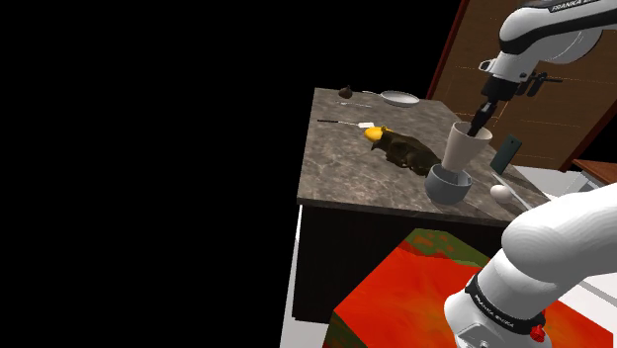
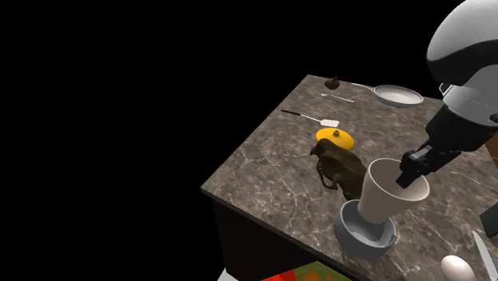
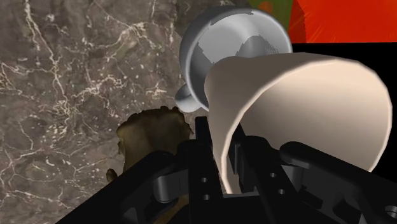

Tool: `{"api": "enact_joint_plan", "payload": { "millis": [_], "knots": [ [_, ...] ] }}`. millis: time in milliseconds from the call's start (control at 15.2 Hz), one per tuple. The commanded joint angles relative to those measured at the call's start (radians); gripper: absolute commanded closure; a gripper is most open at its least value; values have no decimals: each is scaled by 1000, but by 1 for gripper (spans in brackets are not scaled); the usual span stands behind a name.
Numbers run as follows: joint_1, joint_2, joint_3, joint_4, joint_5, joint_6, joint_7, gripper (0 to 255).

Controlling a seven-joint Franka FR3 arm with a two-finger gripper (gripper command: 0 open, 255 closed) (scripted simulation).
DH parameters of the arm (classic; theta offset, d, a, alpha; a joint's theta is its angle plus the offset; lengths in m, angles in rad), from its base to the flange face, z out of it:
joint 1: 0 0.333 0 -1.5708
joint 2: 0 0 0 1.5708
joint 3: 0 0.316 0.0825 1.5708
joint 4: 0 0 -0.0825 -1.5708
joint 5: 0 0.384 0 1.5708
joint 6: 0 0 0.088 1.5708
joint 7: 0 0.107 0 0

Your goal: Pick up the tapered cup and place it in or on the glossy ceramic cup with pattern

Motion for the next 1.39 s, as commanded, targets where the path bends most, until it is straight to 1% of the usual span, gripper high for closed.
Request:
{"api": "enact_joint_plan", "payload": {
  "millis": [0, 528, 594, 924, 1188, 1320],
  "knots": [
    [-2, 5, -8, -30, -3, 36, -4, 255],
    [-2, 5, -8, -30, -3, 36, -4, 255],
    [-2, 5, -8, -30, -3, 36, -4, 0],
    [-2, 5, -8, -30, -3, 36, -4, 0],
    [2, -4, 9, 90, 6, -93, -5, 0],
    [1, -5, 9, 90, 6, -93, -5, 0]
  ]
}}
